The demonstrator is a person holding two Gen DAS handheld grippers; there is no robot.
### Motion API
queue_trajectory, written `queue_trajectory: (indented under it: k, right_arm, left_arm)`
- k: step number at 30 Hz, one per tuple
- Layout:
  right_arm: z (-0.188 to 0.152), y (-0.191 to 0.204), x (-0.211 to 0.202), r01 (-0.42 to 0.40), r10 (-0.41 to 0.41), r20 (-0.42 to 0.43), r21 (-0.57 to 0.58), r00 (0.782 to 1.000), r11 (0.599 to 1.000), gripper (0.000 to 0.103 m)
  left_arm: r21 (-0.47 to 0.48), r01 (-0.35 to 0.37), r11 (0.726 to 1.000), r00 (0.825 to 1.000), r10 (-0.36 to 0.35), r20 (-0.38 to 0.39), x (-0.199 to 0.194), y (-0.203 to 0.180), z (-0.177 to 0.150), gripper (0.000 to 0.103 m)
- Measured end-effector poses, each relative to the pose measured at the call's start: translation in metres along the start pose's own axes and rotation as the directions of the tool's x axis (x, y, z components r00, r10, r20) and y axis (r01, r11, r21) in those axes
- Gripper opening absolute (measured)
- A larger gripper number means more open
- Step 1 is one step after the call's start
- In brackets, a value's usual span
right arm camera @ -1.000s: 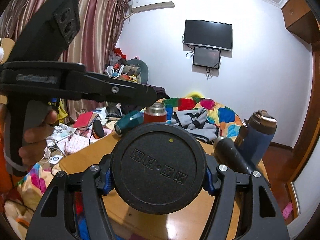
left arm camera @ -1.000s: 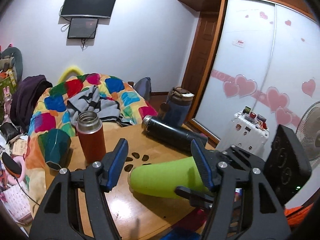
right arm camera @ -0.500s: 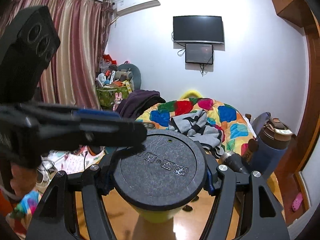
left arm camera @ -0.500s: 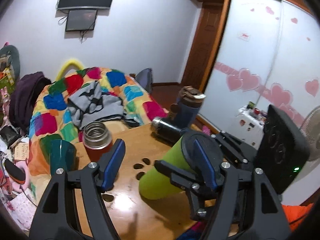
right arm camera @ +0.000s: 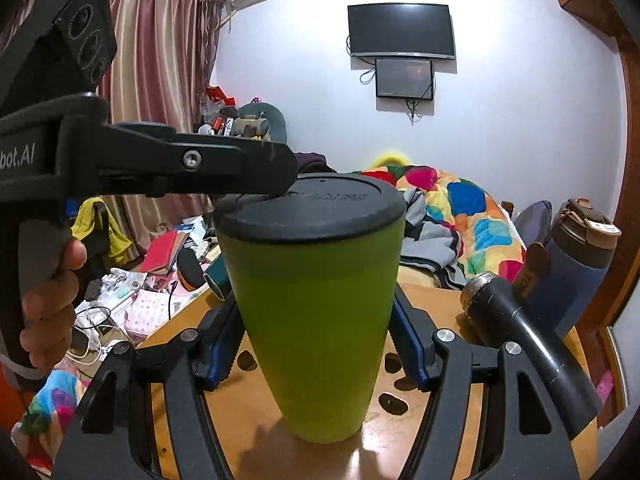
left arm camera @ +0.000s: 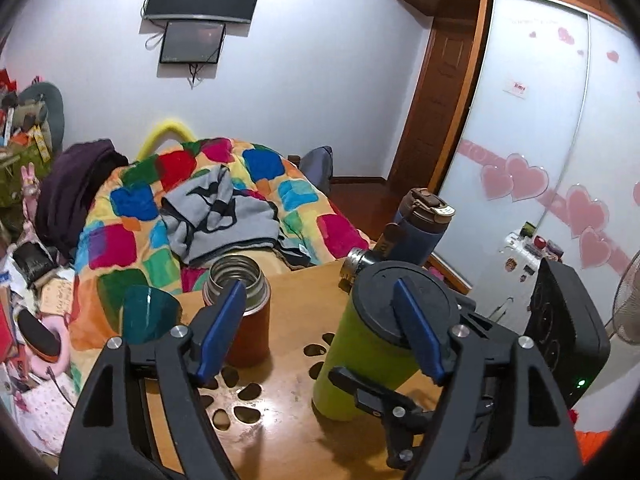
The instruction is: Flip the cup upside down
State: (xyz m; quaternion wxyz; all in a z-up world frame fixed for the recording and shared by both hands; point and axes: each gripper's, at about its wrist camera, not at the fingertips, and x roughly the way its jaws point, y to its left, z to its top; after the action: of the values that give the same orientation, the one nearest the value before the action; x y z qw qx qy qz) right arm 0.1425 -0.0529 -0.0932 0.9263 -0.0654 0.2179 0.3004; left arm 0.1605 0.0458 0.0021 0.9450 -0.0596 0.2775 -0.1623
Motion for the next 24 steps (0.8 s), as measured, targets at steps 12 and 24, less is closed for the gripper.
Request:
queue_trajectory:
  k: [12,24]
  right_arm:
    - [-0.01,-0.012,-0.06,0.066,-0.067,0.046,0.026,0.997,0.997,0.075]
    - [0.002,-0.015,-0.158,0.198,-0.209,0.226,0.072,0.951,0.978,0.103]
  left_arm:
    - [0.052,-0.1,0.994,0.989,0.094,0.115,-0.046,-0.024,-0.005,0.081]
    - [0.044,-0.222,0.974,0.945,0.204,0.255,-0.097,-0.062,-0.047,0.099]
